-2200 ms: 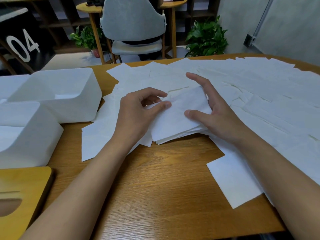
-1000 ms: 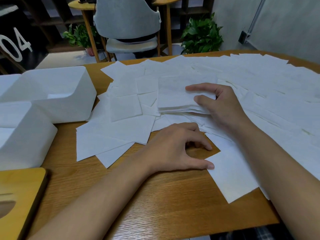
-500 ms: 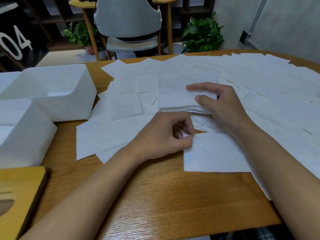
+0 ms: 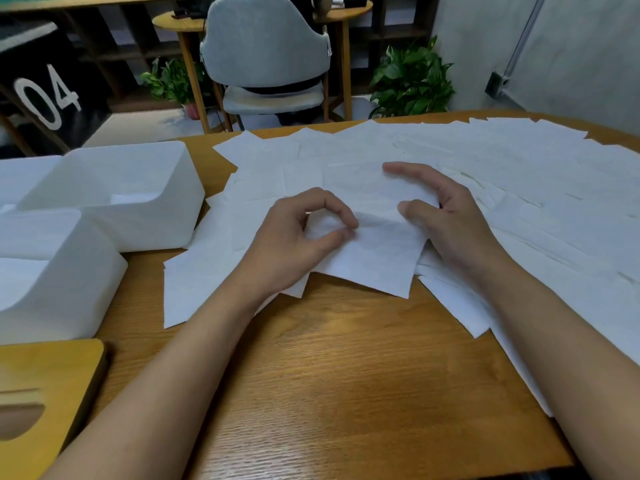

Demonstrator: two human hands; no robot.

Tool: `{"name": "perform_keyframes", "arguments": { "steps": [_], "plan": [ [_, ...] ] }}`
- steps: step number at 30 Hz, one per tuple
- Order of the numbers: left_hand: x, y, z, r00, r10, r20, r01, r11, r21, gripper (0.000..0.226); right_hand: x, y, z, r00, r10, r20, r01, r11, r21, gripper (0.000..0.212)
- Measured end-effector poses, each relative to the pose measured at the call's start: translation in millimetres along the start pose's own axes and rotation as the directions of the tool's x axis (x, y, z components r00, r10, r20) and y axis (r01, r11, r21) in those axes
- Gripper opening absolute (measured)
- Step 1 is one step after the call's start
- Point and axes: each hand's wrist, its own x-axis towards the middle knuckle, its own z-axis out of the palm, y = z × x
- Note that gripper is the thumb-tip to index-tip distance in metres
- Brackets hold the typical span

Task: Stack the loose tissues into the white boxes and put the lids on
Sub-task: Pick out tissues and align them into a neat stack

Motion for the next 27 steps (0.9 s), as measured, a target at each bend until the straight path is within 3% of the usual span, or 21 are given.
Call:
{"name": "perform_keyframes", "arguments": {
  "steps": [3,6,8,10,12,22,25,27],
  "plan": [
    [1,0,-9,0.99,-0.099,-0.1,0.076,0.974,-0.214,0.008,1,-2,3,1.0,0.008,0.006,-0.008,1.0,0.01,0.04],
    [3,-3,-11,0.961,-0.187,-0.203,0.114,0.939,-0.323,0.013,0,-3,8,0.998,0.051,0.048,-0.059,0.983,0.175,0.033],
    [3,-3,-10,0.949,-0.208,-0.239,0.123,0.937,-0.326,0.017,-2,-5,12,0.993,0.071,0.097,-0.099,0.942,0.32,0.038],
    [2,-2,-7,0.949,-0.204,-0.242,0.121,0.94,-0.318,0.019,-5,-7,15,0.988,0.061,0.141,-0.108,0.929,0.354,0.036],
    [2,-2,-4,0.949,-0.201,-0.242,0.12,0.942,-0.312,0.02,-7,-6,17,0.987,0.011,0.158,-0.056,0.957,0.286,0.036],
    [3,-5,-1,0.948,-0.158,-0.276,0.105,0.975,-0.197,0.025,-8,-5,18,0.988,-0.107,0.114,0.094,0.989,0.114,0.072],
    [3,-3,0,0.924,-0.131,-0.359,0.096,0.989,-0.114,0.045,-6,-6,14,0.989,-0.119,0.089,0.096,0.969,0.227,0.078],
    [2,-1,1,0.924,-0.198,-0.328,0.14,0.971,-0.192,0.055,-4,-8,12,0.993,-0.086,0.083,0.048,0.925,0.377,0.081]
  ]
}}
